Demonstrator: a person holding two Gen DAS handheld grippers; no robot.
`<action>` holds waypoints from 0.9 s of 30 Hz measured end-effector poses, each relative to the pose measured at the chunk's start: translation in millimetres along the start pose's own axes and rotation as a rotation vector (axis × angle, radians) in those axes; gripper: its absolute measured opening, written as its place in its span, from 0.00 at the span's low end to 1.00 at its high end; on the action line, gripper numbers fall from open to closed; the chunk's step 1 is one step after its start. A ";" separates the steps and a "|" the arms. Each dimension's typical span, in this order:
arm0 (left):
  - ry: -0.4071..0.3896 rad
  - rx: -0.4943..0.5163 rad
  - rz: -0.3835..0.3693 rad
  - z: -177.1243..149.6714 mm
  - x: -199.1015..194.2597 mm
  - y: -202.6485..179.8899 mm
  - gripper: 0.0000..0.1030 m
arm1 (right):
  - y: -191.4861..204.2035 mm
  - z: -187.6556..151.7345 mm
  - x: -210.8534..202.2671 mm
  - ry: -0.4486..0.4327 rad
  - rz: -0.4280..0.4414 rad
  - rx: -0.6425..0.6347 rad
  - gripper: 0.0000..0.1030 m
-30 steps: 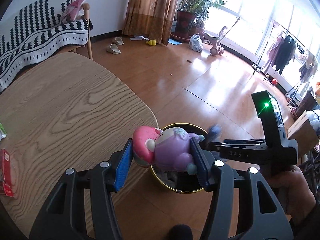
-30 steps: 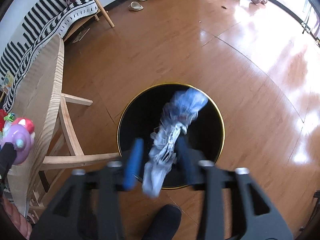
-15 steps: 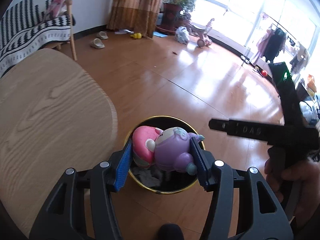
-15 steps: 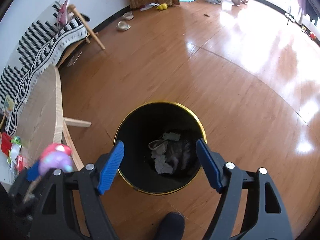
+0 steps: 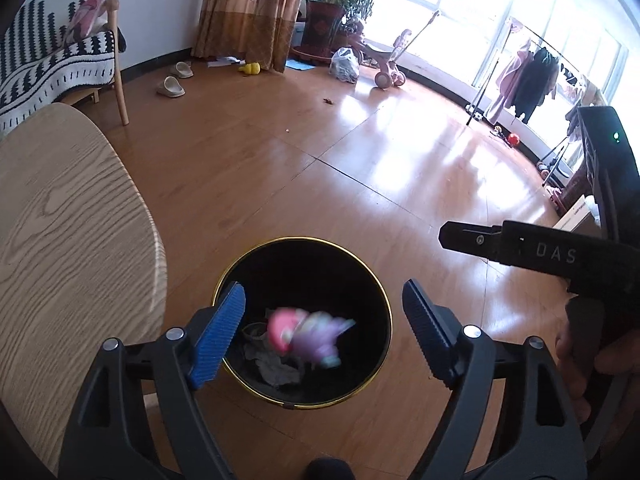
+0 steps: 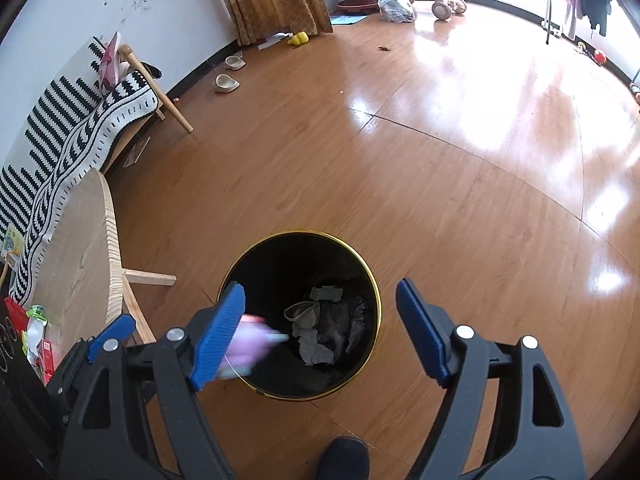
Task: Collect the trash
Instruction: 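Grasp the white snack strip with the left gripper while the right gripper reaches the red cigarette box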
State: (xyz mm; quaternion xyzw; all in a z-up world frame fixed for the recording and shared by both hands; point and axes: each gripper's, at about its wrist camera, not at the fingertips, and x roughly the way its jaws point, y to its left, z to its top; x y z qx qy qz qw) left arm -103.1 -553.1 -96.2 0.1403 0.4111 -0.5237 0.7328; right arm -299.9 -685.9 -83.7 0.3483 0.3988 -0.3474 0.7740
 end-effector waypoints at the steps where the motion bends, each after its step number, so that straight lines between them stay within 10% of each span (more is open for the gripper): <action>1: -0.002 -0.004 0.003 0.8 -1.9 1.4 0.77 | 2.5 0.3 -0.1 0.000 0.001 -0.004 0.73; 15: -0.103 -0.125 0.146 -20.3 -135.9 103.6 0.87 | 170.2 -21.9 -8.4 0.013 0.122 -0.265 0.76; 27: -0.181 -0.374 0.543 -109.8 -304.2 294.1 0.87 | 388.2 -107.4 -10.1 0.081 0.290 -0.579 0.77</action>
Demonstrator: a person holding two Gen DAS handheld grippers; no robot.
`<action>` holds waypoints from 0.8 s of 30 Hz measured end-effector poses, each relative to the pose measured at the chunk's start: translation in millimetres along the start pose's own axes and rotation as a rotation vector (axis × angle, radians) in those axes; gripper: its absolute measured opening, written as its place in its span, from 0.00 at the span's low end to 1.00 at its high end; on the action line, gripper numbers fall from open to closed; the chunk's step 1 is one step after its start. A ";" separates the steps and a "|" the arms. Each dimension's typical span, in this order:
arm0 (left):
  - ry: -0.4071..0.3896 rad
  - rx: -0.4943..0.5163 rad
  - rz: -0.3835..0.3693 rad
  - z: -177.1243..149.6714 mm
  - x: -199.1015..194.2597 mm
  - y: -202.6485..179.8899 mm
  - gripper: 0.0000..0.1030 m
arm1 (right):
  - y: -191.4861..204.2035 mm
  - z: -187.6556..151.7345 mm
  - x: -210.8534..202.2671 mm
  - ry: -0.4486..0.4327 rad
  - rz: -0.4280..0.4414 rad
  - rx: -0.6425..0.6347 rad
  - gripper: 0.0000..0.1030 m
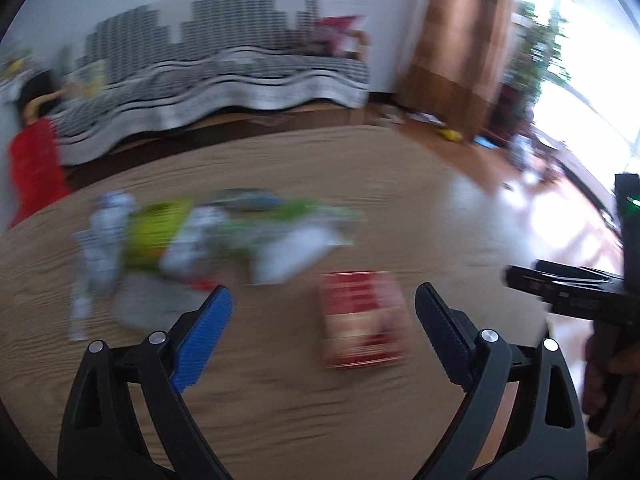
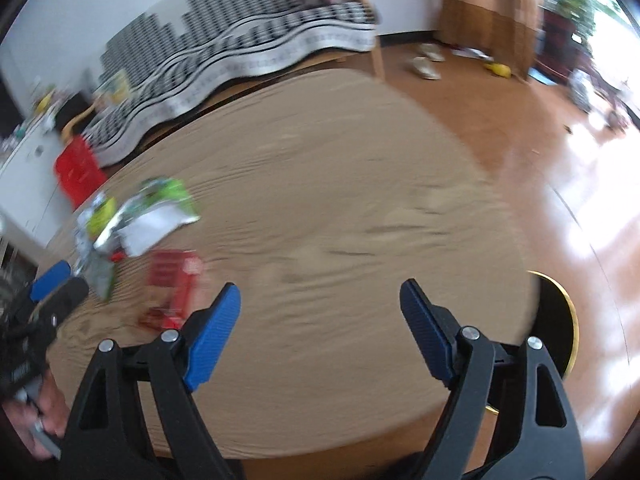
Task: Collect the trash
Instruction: 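Grasp the white snack strip with the left gripper while the right gripper reaches the red cigarette box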
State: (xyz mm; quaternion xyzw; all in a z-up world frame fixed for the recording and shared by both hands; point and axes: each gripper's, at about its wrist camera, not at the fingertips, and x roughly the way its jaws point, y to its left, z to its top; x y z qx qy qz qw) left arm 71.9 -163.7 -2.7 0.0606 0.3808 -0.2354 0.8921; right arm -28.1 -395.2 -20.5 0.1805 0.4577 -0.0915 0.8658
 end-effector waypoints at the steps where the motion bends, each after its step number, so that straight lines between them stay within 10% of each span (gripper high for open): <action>1: -0.003 -0.016 0.039 -2.5 -2.8 23.6 0.87 | 12.2 0.9 5.0 0.005 0.009 -0.015 0.77; 7: 0.019 -0.113 0.235 -16.3 -0.8 150.3 0.87 | 79.1 0.5 36.6 0.048 0.028 -0.116 0.77; 16: 0.072 -0.144 0.285 -20.4 45.0 210.6 0.85 | 108.2 -2.8 68.4 0.085 0.002 -0.161 0.77; 24: 0.115 -0.138 0.258 -23.4 64.6 211.6 0.37 | 116.6 -4.2 79.0 0.101 0.001 -0.181 0.77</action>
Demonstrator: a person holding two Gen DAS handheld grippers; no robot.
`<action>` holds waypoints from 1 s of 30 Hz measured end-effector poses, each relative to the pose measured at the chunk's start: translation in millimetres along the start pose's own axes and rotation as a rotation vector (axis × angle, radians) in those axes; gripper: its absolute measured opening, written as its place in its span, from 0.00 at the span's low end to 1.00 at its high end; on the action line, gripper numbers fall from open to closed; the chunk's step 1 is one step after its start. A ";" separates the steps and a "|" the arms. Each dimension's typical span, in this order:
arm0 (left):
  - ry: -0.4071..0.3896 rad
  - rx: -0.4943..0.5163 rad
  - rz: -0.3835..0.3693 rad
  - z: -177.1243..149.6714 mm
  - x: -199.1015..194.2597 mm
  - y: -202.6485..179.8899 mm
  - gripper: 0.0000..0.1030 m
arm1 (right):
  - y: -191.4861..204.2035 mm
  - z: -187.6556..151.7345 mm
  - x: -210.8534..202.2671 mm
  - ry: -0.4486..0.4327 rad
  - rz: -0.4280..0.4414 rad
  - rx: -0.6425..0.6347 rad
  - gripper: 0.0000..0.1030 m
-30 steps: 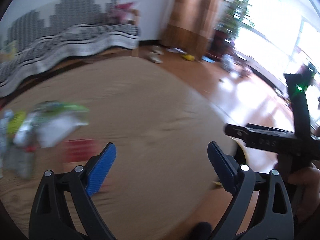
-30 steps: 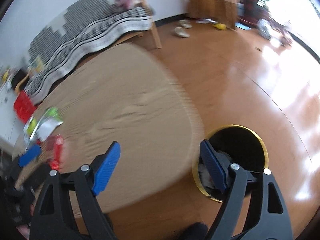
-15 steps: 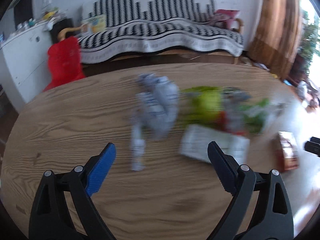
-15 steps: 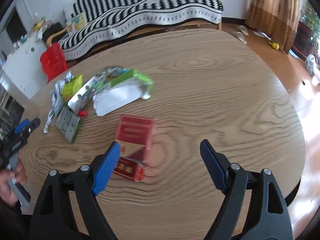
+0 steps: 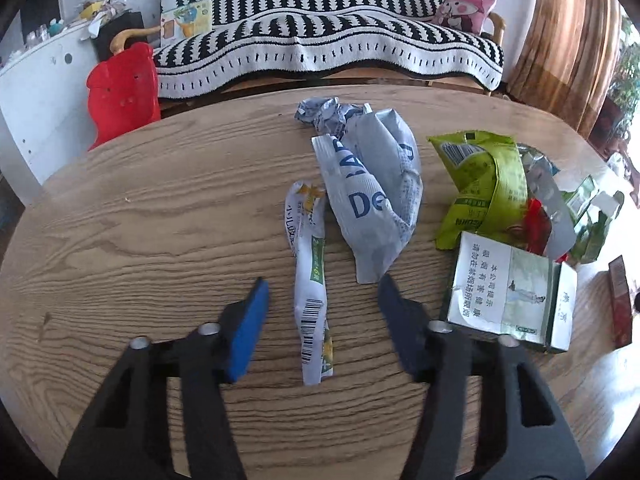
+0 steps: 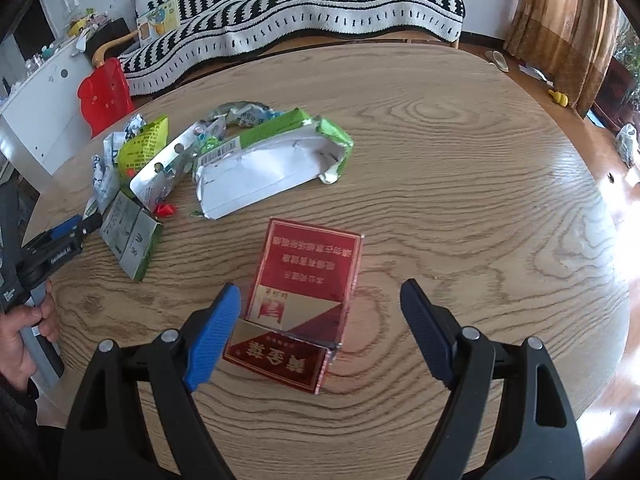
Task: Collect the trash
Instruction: 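Grasp the white snack strip with the left gripper while the right gripper reaches the red cigarette box, then carry the snack strip and red cigarette box over the black bin with both grippers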
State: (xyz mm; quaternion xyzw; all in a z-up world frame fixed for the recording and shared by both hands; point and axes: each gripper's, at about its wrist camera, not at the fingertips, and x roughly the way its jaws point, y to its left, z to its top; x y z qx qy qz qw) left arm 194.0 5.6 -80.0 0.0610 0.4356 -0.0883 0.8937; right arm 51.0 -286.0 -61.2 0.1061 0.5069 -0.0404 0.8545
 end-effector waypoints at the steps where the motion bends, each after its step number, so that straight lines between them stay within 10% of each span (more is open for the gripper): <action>1: 0.000 0.004 0.002 0.9 0.0 -0.7 0.29 | 1.9 0.7 1.5 0.002 0.000 -0.002 0.77; 2: 0.004 0.008 0.007 1.0 -1.3 -0.1 0.14 | 3.9 1.0 2.8 0.003 0.001 -0.001 0.78; 14: -0.044 -0.079 0.024 8.1 -44.8 10.4 0.13 | 21.6 1.4 25.6 0.029 -0.059 -0.039 0.77; 17: -0.063 -0.074 0.000 10.5 -59.5 -2.1 0.13 | 22.0 1.4 22.2 0.015 -0.065 -0.065 0.57; 30: -0.104 0.132 -0.202 -0.3 -103.3 -160.6 0.13 | -76.3 -15.9 -57.9 -0.110 -0.068 0.069 0.55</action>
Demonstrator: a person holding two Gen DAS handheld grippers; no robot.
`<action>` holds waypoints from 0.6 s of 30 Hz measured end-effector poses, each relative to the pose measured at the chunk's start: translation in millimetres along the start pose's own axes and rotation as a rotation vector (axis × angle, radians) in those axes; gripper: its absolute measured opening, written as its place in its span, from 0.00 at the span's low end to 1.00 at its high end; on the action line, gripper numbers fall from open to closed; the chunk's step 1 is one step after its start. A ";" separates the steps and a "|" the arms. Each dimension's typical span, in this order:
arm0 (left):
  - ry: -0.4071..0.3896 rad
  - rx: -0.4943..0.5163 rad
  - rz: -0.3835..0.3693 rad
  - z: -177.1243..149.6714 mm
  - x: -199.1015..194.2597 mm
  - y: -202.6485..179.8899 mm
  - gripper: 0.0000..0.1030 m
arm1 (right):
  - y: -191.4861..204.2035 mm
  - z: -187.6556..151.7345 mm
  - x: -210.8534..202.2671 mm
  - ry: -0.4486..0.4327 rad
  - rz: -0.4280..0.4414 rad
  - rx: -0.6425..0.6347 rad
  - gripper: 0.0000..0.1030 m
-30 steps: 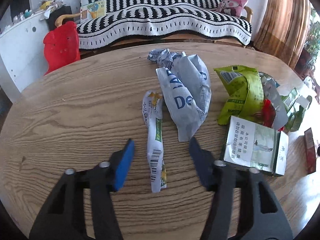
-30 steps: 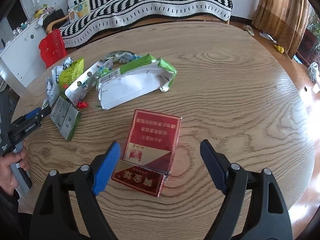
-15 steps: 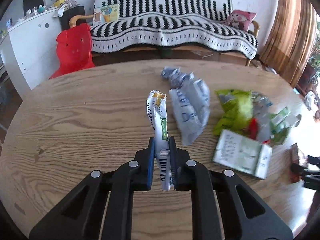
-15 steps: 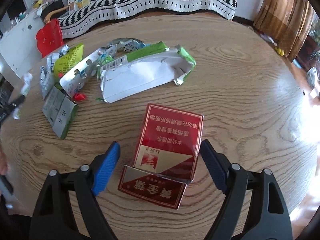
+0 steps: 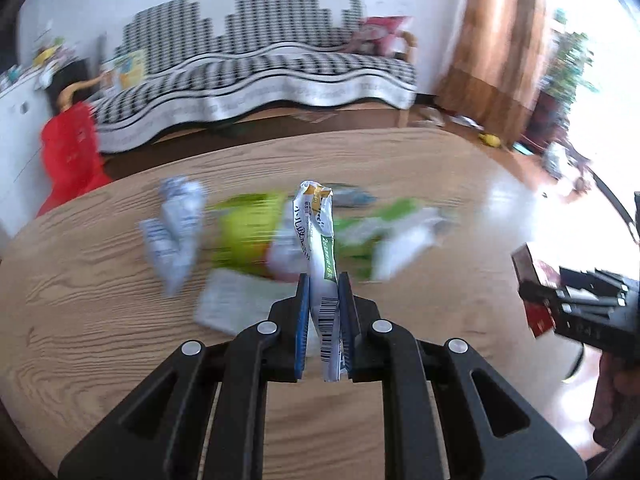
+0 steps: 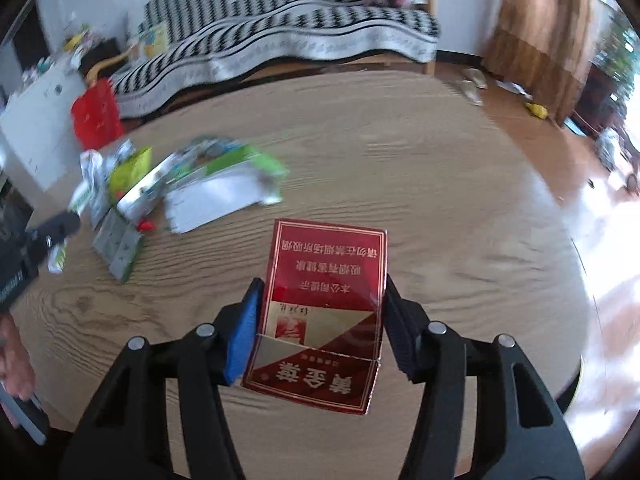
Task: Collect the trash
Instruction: 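Carry the snack strip and red cigarette box over the black bin with both grippers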
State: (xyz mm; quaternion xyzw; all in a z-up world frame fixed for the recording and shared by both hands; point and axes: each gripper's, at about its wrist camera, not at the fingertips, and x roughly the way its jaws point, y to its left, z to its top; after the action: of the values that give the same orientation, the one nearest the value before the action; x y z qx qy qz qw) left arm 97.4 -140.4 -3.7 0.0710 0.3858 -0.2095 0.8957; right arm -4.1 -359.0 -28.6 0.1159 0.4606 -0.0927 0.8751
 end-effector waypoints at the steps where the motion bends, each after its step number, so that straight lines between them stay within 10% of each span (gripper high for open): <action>1: 0.000 0.023 -0.024 -0.2 0.8 -19.2 0.13 | -16.0 -2.4 -5.2 -0.005 -0.011 0.025 0.55; 18: 0.041 0.330 -0.420 -48.9 12.1 -300.9 0.13 | -310.2 -112.6 -49.7 0.045 -0.193 0.468 0.55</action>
State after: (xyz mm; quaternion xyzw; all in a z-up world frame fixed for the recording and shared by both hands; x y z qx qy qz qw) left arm -56.9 -401.6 -36.0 0.1387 0.3709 -0.4492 0.8009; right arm -203.7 -620.3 -85.7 0.2730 0.4547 -0.2776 0.8010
